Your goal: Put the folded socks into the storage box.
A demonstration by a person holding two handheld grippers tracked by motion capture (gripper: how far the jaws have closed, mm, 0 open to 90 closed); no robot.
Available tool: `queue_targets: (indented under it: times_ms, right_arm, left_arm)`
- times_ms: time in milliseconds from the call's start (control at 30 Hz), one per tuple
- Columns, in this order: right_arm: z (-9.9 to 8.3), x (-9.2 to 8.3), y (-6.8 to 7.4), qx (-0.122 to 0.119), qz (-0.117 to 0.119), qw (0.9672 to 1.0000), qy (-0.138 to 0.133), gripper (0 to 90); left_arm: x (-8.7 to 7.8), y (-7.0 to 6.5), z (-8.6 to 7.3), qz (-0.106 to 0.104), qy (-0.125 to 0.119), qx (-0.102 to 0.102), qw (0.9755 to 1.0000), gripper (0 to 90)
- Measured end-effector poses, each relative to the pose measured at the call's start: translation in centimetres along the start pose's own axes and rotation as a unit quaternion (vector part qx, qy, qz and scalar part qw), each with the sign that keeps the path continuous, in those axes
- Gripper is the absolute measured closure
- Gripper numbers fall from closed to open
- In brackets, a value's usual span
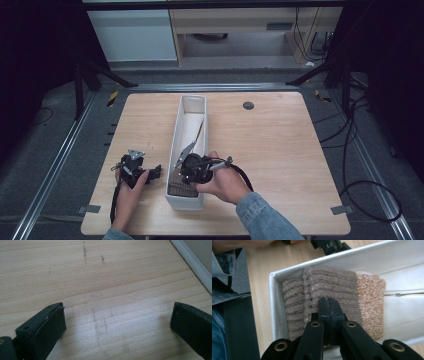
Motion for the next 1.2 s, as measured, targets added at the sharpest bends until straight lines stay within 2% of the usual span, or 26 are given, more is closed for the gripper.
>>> queue_targets:
  times_ms: [533, 767, 967, 1200]
  right_arm:
    - [-0.7, 1.4, 0.6, -0.013, -0.002, 0.9997, 0.019, 90.0]
    - [-0.9, 1.8, 0.6, -0.01, 0.002, 0.9998, 0.018, 90.0]
    - [-1.0, 2.1, 0.9, -0.014, -0.004, 0.9996, 0.024, 90.0]
    - [-1.1, 1.9, 0.9, -0.016, -0.005, 0.9997, 0.018, 90.0]
  left_arm:
    - [0.0, 0.0, 0.0, -0.001, 0.001, 0.0, 1.0, 0.0]
    - [0.0, 0.0, 0.0, 0.0, 0.001, 0.0, 1.0, 0.0]
    - [0.0, 0.0, 0.0, 0.0, 0.001, 0.0, 1.0, 0.0]
    - [0.0, 0.0, 0.0, 0.0, 0.001, 0.0, 1.0, 0.0]
Point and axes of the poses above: each handheld gripper's, and its own axes: x roughly forward along the jaws, z roughly out of its top, y roughly to its left, the point moved 3 cm from there along x, roughly forward along the jaws, and after that the axes turned 6 degrees about z, right-handed, at the moved point
